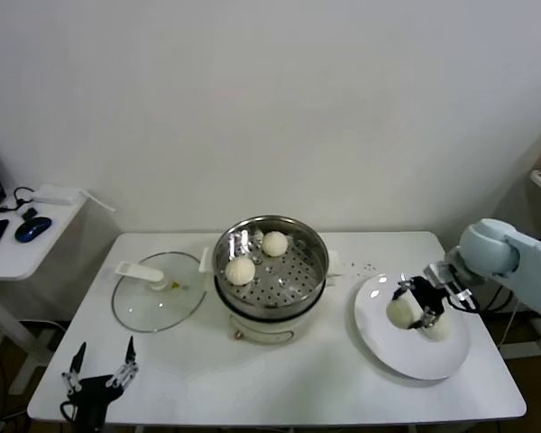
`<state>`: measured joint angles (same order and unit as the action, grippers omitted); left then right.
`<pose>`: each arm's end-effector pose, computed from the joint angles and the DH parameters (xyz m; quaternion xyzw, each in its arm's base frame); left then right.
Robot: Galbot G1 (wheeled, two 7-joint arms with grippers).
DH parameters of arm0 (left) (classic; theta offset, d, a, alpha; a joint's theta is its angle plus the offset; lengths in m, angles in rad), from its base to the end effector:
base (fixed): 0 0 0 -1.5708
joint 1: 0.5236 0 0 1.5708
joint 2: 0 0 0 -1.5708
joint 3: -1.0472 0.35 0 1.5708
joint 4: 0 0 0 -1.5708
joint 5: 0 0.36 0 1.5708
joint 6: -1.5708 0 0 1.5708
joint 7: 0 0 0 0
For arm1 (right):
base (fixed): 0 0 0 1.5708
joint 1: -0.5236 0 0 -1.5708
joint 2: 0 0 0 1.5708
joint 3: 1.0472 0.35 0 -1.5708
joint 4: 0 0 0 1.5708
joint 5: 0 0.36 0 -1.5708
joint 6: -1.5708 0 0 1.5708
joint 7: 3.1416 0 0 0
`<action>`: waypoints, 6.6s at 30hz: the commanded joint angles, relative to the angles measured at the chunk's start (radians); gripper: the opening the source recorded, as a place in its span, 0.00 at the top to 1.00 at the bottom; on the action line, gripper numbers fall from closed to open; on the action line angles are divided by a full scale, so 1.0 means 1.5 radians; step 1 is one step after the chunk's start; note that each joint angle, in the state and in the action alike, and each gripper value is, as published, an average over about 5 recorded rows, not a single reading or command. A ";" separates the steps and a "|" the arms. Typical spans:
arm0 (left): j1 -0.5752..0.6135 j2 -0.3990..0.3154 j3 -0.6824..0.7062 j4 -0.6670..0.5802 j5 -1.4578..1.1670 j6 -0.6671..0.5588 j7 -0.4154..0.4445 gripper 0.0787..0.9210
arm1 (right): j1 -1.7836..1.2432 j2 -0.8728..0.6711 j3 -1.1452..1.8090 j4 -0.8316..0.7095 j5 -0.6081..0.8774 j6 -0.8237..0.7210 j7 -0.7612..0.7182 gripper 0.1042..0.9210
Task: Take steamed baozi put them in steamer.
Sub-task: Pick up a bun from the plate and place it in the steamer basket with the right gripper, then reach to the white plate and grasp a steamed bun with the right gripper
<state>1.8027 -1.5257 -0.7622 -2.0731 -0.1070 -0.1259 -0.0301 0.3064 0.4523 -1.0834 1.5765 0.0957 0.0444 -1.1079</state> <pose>0.1045 0.0825 -0.3362 0.1020 -0.9924 -0.0417 0.0550 0.4617 -0.1557 -0.1152 0.6072 -0.4796 0.5752 0.2652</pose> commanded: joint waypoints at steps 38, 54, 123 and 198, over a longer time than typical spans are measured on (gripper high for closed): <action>-0.015 0.016 0.002 0.020 0.044 0.025 0.001 0.12 | 0.182 0.443 -0.129 -0.022 -0.281 0.294 0.008 0.30; -0.013 0.017 0.002 0.024 0.041 0.026 -0.001 0.12 | 0.111 0.467 -0.106 -0.023 -0.364 0.312 0.010 0.29; -0.046 0.023 0.042 0.015 0.030 0.035 0.003 0.12 | 0.284 0.083 -0.266 -0.157 0.223 -0.127 0.039 0.12; -0.047 0.021 0.027 0.027 0.035 0.038 0.002 0.12 | -0.231 0.088 0.128 -0.307 -0.104 -0.086 0.022 0.20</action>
<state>1.7316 -1.4934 -0.7221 -2.0301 -0.0542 -0.0673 -0.0267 -0.0372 0.5806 -0.8943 1.1180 -0.0610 -0.0834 -1.0743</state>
